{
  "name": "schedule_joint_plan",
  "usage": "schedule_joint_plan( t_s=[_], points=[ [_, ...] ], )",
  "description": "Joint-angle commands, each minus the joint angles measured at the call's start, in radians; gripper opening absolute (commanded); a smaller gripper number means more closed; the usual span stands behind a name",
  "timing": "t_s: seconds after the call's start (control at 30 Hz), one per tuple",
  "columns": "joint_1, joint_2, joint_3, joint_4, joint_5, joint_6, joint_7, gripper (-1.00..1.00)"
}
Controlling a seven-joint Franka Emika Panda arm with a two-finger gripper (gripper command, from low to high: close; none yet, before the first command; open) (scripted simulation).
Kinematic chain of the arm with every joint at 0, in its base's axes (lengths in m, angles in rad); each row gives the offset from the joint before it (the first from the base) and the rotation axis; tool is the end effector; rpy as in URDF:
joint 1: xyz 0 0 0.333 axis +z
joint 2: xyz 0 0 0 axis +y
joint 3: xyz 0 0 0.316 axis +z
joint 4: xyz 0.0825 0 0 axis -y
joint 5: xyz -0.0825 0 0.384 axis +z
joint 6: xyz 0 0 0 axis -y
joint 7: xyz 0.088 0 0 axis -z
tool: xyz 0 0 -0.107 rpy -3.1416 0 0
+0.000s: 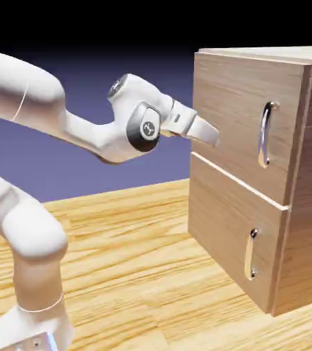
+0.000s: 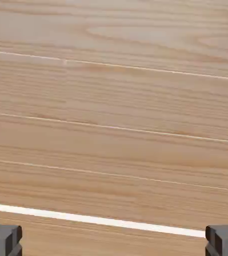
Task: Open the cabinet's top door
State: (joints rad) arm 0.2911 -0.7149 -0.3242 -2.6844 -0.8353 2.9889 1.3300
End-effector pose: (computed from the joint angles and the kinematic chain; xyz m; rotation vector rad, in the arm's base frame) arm 0.3742 0.0239 0.5467 -2.3416 0.7794 -1.3117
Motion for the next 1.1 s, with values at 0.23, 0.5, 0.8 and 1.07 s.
schedule_joint_plan(
  t_s=[0.23,0.5,0.8,1.07],
  points=[
    [0.116,-0.06,-0.135,0.052,-0.348,-0.02,0.245,0.0],
    [0.233,-0.121,-0.27,0.105,-0.696,-0.04,0.491,0.0],
    [0.363,-0.189,-0.422,0.164,-1.087,-0.063,0.767,0.0],
    [0.48,-0.249,-0.557,0.216,-1.435,-0.083,1.012,0.0]
  ],
)
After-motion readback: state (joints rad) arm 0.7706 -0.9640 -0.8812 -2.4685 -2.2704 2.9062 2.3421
